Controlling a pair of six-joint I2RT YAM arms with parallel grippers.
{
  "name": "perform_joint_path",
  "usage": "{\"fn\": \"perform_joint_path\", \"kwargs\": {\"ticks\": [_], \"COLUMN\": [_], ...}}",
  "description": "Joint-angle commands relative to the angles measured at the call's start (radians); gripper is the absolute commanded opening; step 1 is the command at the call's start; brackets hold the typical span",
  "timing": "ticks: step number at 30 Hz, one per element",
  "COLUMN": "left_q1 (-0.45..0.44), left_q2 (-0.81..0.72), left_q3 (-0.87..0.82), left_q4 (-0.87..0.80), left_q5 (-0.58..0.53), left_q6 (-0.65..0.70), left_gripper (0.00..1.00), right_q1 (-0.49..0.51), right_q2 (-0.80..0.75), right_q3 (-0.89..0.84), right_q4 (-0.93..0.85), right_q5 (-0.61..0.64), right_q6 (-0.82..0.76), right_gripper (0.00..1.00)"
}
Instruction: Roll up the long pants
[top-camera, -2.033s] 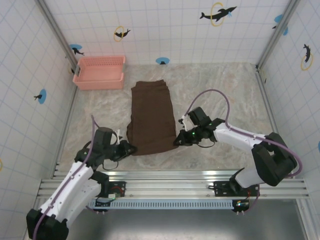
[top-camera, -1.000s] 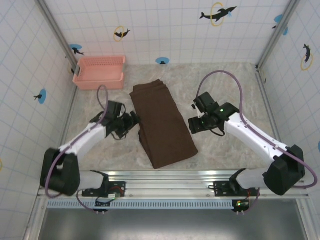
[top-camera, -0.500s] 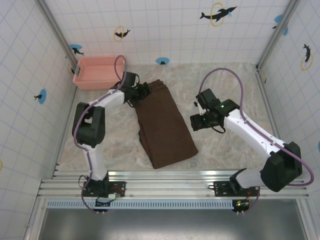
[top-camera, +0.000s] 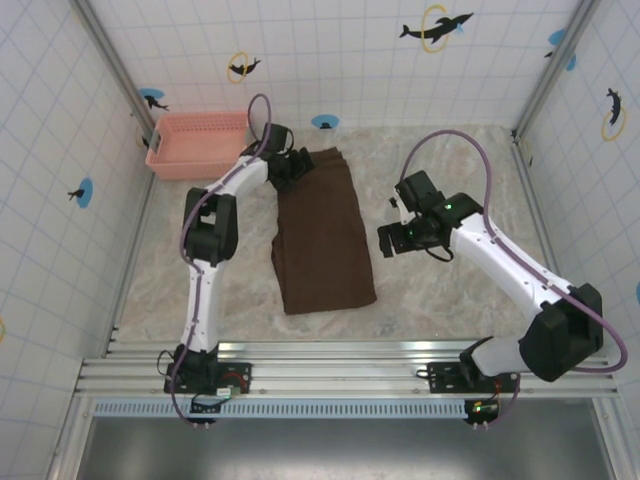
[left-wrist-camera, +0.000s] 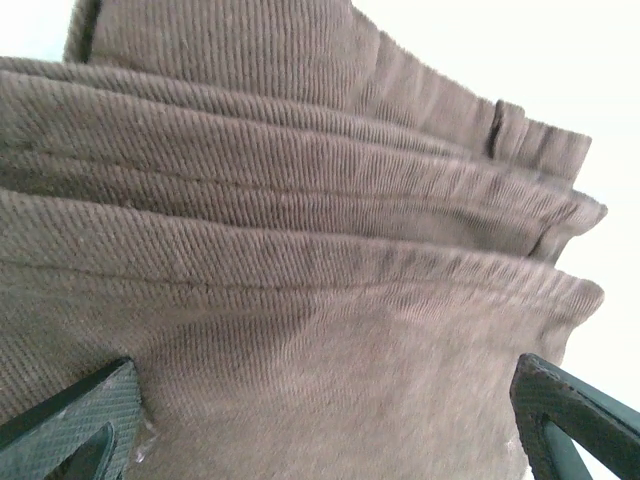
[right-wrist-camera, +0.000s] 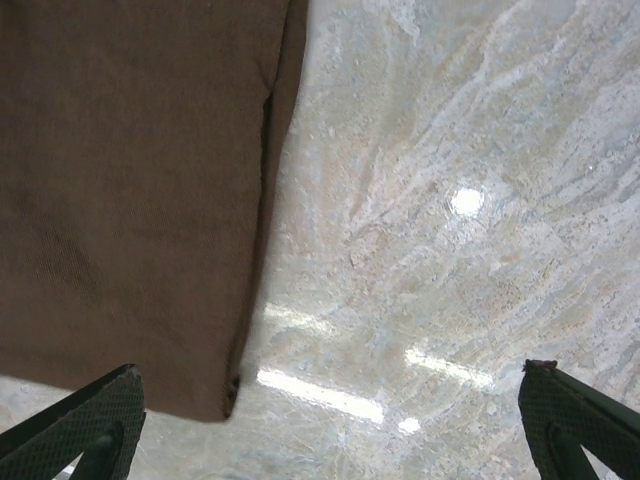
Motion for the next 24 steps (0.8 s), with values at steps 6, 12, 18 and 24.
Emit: {"fn": "perform_joint_path", "kwargs": {"ticks": [6, 12, 18, 24], "left_q1": [0.018, 0.07, 0.09, 0.044], "left_q2": [0.327, -0.096, -0.679, -1.107], "left_q3": [0.545, 0.116, -0.58, -1.394], "left_q4": [-0.11, 0.141, 0.275, 0.738], "left_q5": [0.046, 0.092, 0.141, 0.131], "left_q6": [-0.026, 0.04, -0.051, -0.441], "left_gripper": [0.97, 0.97, 0.97, 0.97], "right_q1": [-0.007, 0.038, 0.191, 0.307], "right_q2": [0.075, 0.092, 0.184, 0.231], "right_q3": [0.078, 0.138, 0.283, 0.3], "right_q4": [-0.023, -0.004, -0.043, -0.117], "right_q5": [-0.003, 0.048, 0.246, 0.409], "right_q6": [-0.036, -0.123, -0.281, -0.277], "right_gripper": [0.99, 0.99, 0.99, 0.99]}}
